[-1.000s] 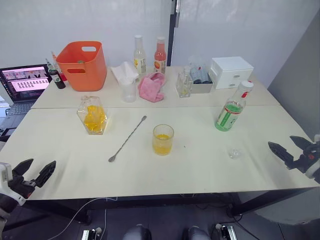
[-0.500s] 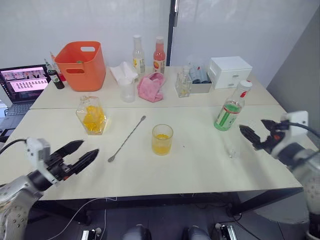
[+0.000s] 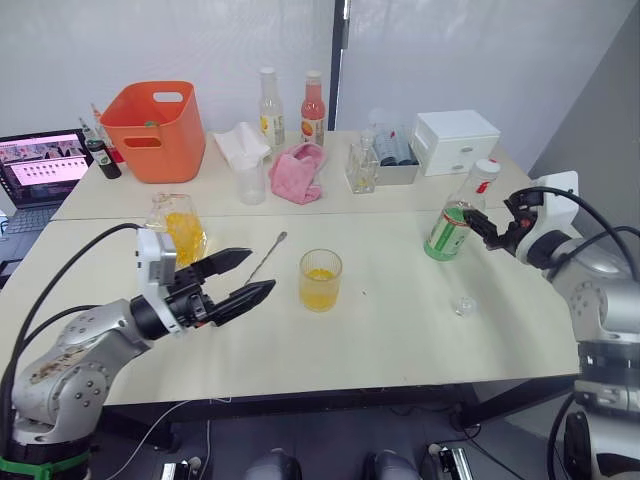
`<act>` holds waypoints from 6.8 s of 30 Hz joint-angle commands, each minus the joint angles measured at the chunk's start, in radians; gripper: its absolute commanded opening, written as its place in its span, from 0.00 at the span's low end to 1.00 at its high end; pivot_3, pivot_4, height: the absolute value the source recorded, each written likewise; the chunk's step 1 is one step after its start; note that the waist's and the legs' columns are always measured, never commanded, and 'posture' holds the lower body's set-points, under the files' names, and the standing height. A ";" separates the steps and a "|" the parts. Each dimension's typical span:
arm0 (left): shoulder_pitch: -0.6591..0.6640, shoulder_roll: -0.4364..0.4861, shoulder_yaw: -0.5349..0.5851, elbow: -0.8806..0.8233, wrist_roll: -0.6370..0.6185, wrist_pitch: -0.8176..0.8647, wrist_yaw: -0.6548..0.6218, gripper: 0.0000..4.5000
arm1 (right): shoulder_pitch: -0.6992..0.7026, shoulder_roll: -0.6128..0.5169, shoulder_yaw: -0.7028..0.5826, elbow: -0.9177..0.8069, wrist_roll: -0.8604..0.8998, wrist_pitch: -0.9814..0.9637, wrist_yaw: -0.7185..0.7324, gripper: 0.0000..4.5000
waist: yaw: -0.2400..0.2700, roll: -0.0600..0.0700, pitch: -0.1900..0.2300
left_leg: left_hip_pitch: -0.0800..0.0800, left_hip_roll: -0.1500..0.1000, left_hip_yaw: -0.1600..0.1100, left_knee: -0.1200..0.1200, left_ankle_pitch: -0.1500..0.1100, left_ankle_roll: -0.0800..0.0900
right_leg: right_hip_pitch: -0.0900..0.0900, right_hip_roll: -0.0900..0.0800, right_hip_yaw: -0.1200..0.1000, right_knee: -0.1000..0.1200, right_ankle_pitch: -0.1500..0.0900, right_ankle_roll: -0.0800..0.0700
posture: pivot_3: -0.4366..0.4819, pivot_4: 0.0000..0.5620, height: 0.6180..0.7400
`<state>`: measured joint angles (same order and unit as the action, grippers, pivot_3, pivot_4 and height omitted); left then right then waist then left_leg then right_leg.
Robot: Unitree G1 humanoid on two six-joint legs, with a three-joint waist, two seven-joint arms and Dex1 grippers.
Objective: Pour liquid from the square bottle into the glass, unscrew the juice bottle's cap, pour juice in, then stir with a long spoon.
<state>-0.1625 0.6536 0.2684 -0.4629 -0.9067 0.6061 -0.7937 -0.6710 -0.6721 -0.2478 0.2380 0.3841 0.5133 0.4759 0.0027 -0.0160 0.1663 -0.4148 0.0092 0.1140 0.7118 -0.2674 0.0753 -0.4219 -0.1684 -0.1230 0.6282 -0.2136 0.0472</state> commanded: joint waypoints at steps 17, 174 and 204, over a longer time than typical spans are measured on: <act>0.011 0.017 -0.016 -0.089 -0.019 0.010 0.019 1.00 | -0.273 0.043 0.030 0.417 -0.102 -0.253 0.101 0.88 | -0.008 0.000 0.000 | 0.000 0.002 0.000 0.000 0.000 -0.001 | 0.000 0.002 0.000 0.000 0.000 -0.001 | 0.48 0.27 0.78; -0.087 0.151 -0.104 0.101 0.164 -0.136 -0.384 1.00 | 0.080 0.152 0.167 -1.062 0.525 0.608 -0.214 0.38 | 0.009 0.005 0.003 | -0.001 0.005 0.001 0.000 -0.002 -0.004 | -0.003 0.006 0.000 -0.001 0.002 -0.004 | 0.48 0.27 0.78; -0.125 0.140 -0.121 0.126 0.182 -0.139 -0.397 1.00 | 0.195 0.001 0.202 -0.962 0.463 0.336 0.172 0.99 | 0.010 0.005 0.003 | -0.001 0.006 0.001 0.000 -0.002 -0.004 | -0.002 0.007 0.000 -0.002 0.002 -0.004 | 0.48 0.27 0.78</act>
<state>-0.2695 0.7932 0.1391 -0.3318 -0.7250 0.4828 -1.1896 -0.4587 -0.6528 0.0074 -0.7346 0.8114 0.8877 0.5699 0.0125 -0.0108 0.1698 -0.4157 0.0148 0.1147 0.7120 -0.2694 0.0714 -0.4239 -0.1617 -0.1231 0.6256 -0.2119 0.0430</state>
